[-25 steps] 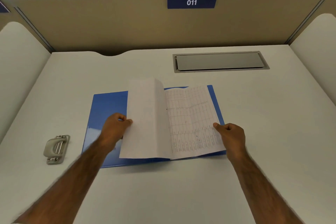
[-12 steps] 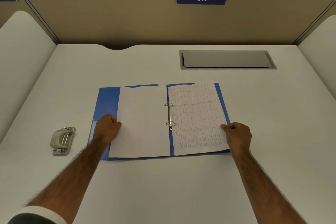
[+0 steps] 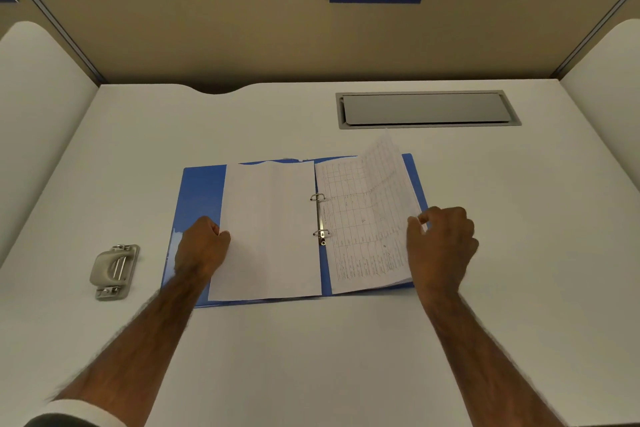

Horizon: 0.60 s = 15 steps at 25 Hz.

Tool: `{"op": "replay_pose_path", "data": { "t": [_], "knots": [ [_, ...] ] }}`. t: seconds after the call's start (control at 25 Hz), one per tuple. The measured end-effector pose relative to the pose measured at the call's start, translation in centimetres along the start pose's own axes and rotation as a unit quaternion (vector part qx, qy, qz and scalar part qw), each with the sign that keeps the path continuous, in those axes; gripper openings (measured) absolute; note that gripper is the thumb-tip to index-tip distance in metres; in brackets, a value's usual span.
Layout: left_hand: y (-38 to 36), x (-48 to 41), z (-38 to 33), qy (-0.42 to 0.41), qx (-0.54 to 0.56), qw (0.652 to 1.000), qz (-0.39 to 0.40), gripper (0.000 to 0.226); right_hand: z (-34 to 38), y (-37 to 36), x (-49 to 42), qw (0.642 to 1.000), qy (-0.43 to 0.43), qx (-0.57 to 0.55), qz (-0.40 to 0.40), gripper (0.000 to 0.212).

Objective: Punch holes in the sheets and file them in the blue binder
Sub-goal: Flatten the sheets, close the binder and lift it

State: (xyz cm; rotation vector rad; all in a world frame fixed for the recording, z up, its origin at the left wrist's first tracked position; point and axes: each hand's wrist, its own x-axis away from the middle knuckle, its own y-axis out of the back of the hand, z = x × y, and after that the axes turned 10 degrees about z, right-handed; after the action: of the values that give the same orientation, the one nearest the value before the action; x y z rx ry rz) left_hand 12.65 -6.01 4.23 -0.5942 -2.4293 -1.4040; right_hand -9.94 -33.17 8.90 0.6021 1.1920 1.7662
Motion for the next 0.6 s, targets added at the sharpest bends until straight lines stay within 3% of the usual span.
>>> {"op": "replay_pose_path", "data": {
  "t": [0.08, 0.2, 0.28, 0.4, 0.48, 0.6],
  "knots": [
    [-0.1, 0.6, -0.3, -0.004, -0.019, 1.000, -0.019, 0.017, 3.1, 1.3, 1.3, 0.998, 0.046, -0.037, 0.007, 0.014],
    [0.2, 1.3, -1.8, -0.088, -0.059, 0.990, -0.088, 0.037, 8.0, 1.9, 3.7, 0.982, 0.109, -0.138, 0.074, 0.017],
    [0.6, 1.7, -4.0, -0.120, 0.059, 0.991, -0.020, 0.046, 11.1, 1.0, 5.1, 0.970, 0.154, -0.150, 0.111, 0.016],
    [2.2, 2.6, -7.5, -0.058, 0.306, 0.940, 0.141, 0.071, 14.7, -1.4, 6.9, 0.956, 0.212, -0.128, 0.157, 0.012],
    [2.8, 2.6, -8.6, -0.043, 0.325, 0.927, 0.181, 0.076, 16.0, -2.9, 7.8, 0.946, 0.229, -0.129, 0.190, 0.014],
    [2.5, 1.5, -8.3, -0.039, 0.301, 0.938, 0.165, 0.058, 16.6, -4.6, 8.7, 0.935, 0.255, -0.134, 0.207, 0.017]
  ]
}}
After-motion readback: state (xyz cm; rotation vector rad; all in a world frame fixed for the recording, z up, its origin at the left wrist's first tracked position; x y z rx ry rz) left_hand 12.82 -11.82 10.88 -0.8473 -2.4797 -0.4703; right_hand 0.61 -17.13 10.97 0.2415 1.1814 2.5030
